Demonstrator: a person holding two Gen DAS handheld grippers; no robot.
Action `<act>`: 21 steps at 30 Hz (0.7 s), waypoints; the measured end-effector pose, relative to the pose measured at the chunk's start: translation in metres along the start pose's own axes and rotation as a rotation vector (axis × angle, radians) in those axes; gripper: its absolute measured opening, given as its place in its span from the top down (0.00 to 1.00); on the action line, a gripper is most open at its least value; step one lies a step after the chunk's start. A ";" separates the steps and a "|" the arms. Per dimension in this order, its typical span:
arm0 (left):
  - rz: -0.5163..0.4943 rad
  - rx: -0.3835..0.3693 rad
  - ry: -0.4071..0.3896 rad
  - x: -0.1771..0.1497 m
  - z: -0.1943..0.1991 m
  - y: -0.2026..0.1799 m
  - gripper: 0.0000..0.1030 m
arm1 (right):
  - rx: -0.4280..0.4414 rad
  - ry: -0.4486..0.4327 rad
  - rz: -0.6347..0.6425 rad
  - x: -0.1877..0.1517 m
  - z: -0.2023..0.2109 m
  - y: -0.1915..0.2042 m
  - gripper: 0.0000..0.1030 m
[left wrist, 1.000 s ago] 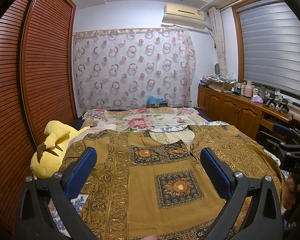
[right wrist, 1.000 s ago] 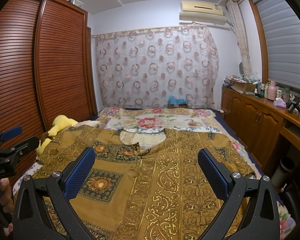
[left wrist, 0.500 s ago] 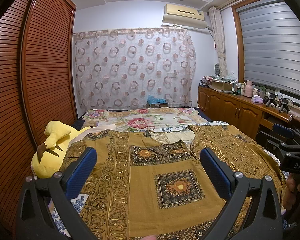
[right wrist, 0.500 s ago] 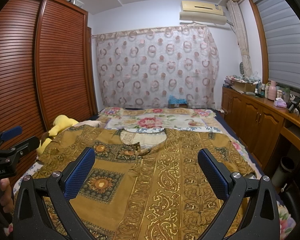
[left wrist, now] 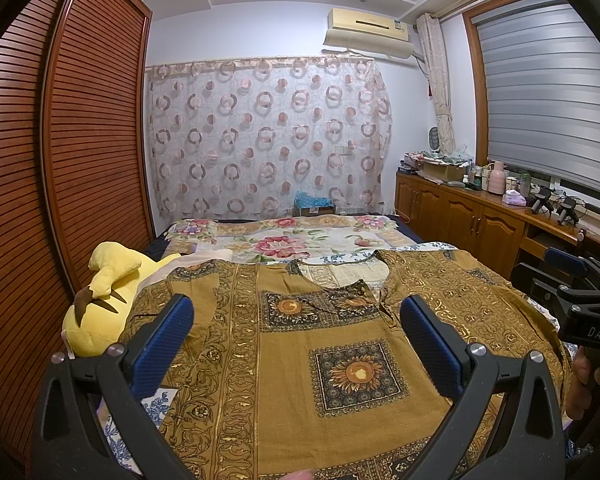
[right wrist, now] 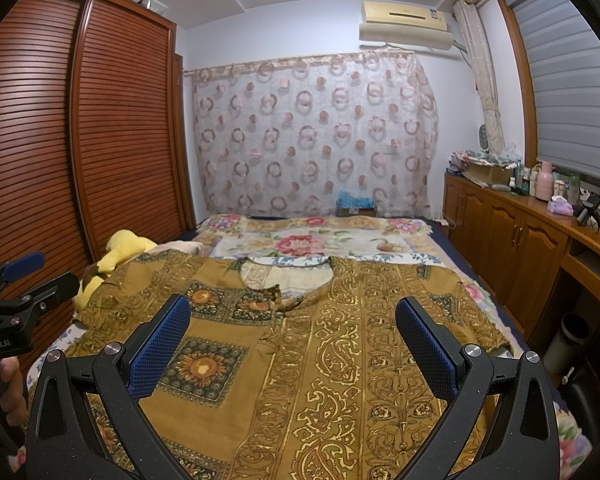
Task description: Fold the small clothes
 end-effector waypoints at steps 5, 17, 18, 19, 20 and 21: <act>-0.005 -0.003 0.014 -0.002 -0.003 0.003 0.00 | 0.005 0.006 -0.001 -0.002 -0.002 0.002 0.00; -0.037 0.026 0.143 -0.038 -0.041 0.039 0.00 | 0.097 0.133 0.011 -0.037 -0.034 0.023 0.00; -0.041 0.029 0.151 -0.041 -0.043 0.042 0.00 | 0.102 0.143 0.014 -0.041 -0.039 0.025 0.00; -0.045 0.032 0.164 -0.044 -0.047 0.047 0.00 | 0.107 0.149 0.015 -0.043 -0.041 0.026 0.00; -0.046 0.033 0.171 -0.048 -0.049 0.048 0.00 | 0.115 0.156 0.016 -0.045 -0.042 0.027 0.00; -0.045 0.032 0.180 -0.051 -0.051 0.052 0.00 | 0.126 0.167 0.019 -0.048 -0.045 0.030 0.00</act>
Point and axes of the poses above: each gripper's, at about its wrist camera, not at the fingertips, and z roughly against the way its jaws point, y to its left, x to its top, the point moved 9 cm from there along -z, roughly the way its jaws point, and after that the axes turned 10 degrees about x, right-handed, at the moved point
